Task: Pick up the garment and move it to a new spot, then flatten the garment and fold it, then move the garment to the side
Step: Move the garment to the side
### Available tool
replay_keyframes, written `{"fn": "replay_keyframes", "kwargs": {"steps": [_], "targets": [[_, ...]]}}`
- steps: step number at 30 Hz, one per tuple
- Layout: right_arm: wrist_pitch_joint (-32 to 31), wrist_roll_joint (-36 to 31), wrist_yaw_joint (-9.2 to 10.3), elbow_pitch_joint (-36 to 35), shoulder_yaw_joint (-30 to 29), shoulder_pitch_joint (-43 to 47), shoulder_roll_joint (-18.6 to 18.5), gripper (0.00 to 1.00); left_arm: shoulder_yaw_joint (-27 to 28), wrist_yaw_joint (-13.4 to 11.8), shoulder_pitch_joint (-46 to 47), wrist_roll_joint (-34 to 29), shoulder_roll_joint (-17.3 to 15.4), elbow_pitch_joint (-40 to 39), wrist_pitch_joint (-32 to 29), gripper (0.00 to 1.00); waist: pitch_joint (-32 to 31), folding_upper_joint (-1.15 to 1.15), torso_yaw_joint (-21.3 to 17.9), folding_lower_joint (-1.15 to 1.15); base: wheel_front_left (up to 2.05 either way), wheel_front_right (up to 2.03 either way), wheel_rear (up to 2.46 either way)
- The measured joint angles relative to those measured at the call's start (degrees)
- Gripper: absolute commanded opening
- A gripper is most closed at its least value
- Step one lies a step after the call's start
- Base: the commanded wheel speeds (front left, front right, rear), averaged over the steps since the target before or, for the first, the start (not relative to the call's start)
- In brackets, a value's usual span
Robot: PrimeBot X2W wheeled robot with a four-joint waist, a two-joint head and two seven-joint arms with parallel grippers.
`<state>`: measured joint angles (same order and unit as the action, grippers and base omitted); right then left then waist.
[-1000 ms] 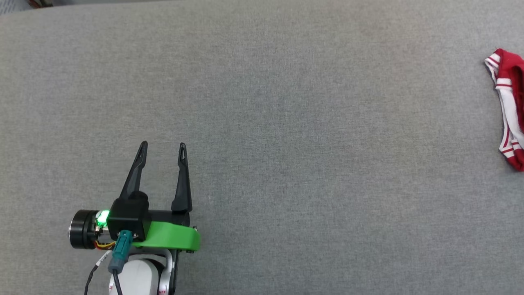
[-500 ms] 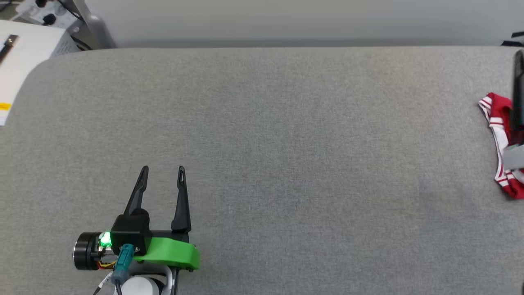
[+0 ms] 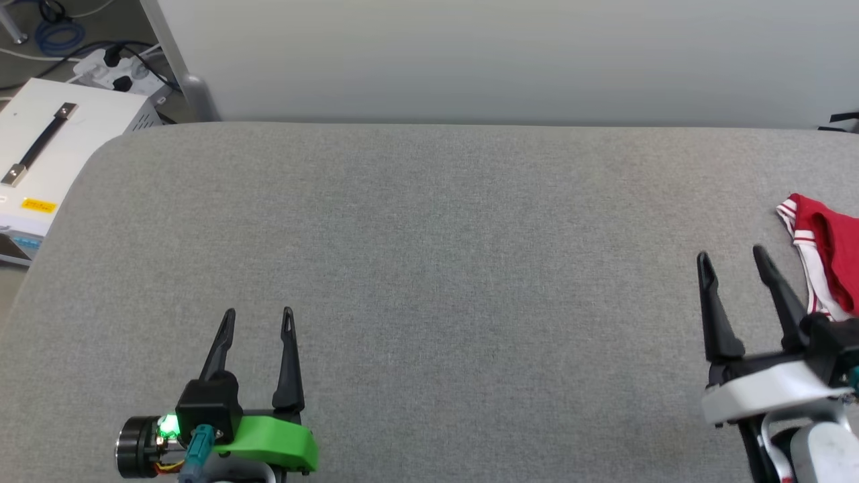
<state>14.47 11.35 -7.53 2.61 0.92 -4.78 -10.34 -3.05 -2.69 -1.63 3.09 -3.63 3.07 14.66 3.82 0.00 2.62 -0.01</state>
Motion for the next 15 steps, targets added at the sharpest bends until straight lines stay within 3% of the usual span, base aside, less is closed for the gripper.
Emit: {"fn": "replay_keyframes", "kwargs": {"steps": [15], "targets": [[0.2, -0.1, 0.0, -3.8, -0.7, 10.6, 3.7, 1.0, 0.4, 1.0, -2.5, 0.6, 0.2, 0.3, 0.0, 1.0, -2.7, 0.0, 0.4, 0.0, 0.0, 0.0, 0.0]]}}
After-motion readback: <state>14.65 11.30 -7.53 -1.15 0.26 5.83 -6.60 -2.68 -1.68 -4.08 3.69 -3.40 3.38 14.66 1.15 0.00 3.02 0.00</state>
